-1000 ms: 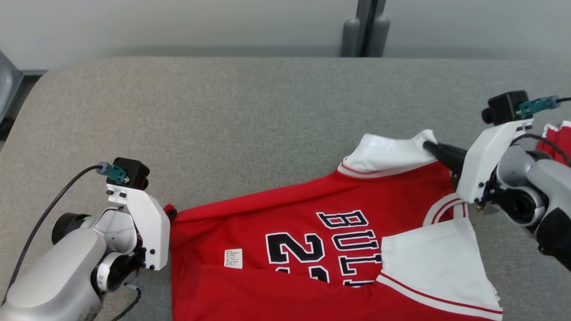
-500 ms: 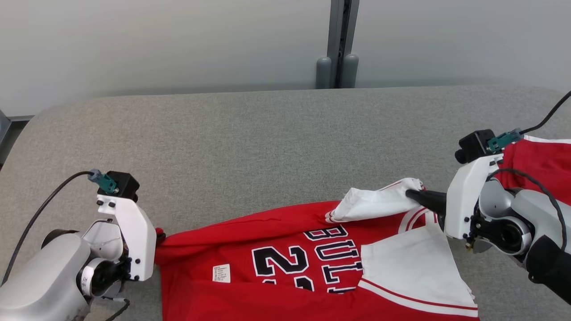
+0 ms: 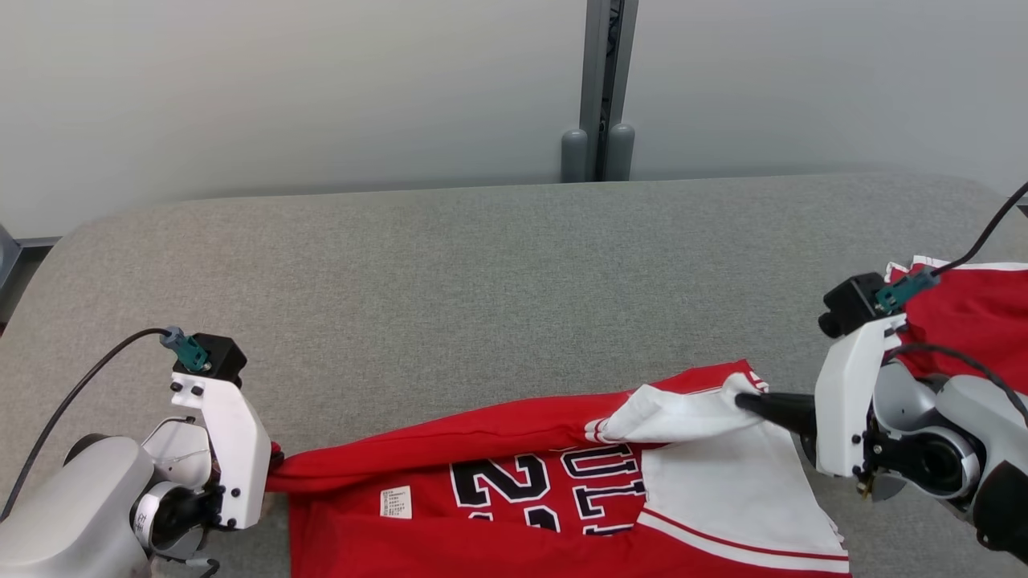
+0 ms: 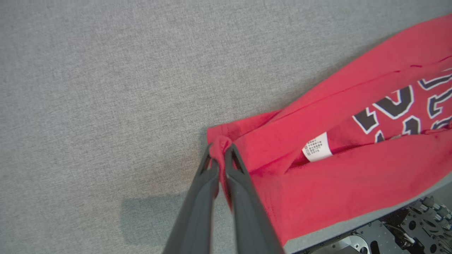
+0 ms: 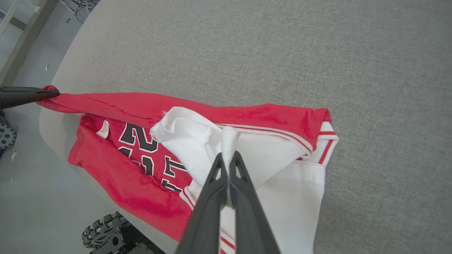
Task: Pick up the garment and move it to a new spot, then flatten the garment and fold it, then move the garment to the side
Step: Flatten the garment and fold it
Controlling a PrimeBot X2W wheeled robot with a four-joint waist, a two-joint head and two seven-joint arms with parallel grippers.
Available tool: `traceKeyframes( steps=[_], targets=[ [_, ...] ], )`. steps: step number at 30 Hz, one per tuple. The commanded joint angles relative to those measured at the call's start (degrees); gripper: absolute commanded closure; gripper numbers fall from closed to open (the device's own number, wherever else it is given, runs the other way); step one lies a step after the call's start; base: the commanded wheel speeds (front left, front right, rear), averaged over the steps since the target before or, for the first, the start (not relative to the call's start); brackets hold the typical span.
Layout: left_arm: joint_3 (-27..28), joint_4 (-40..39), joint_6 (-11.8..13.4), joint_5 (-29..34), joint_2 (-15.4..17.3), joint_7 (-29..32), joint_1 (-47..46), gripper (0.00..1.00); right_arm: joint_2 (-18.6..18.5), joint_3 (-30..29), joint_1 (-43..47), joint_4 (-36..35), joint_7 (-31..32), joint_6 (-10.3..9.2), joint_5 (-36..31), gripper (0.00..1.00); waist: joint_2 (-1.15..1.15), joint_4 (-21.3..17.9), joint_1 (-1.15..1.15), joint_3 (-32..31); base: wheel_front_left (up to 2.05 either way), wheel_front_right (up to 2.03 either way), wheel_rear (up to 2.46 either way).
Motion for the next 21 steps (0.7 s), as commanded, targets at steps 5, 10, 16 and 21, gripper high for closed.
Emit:
traceKeyframes(
  steps=[5, 10, 16, 21],
  targets=[
    [-0.6, 1.0, -0.5, -0.1, 0.6, 1.3, 0.7, 1.0, -1.7, 0.1, 2.5, -2.8, 1.3, 0.01, 0.9, 1.0, 0.0, -0.6, 0.0, -0.4, 0.0, 0.0, 0.0],
    [-1.2, 1.5, -0.8, -0.9, 0.5, 3.2, 1.5, 1.0, -3.3, -0.3, 3.6, -5.8, 1.6, 0.01, 2.2, 1.0, 0.0, -0.9, 0.0, -0.7, 0.0, 0.0, 0.0],
    [-1.4, 0.4, -0.4, -1.8, 1.0, 4.3, 2.2, 1.0, -4.3, -0.3, 4.5, -6.9, 2.2, 0.01, 2.8, 1.0, 0.0, -1.0, 0.0, -1.3, 0.0, 0.0, 0.0],
    [-1.1, -1.2, 0.0, -2.8, 1.3, 4.6, 3.4, 1.0, -4.4, -0.3, 5.2, -6.0, 2.1, 0.01, 2.7, 1.0, 0.0, -0.8, 0.0, -1.5, 0.0, 0.0, 0.0]
  ],
)
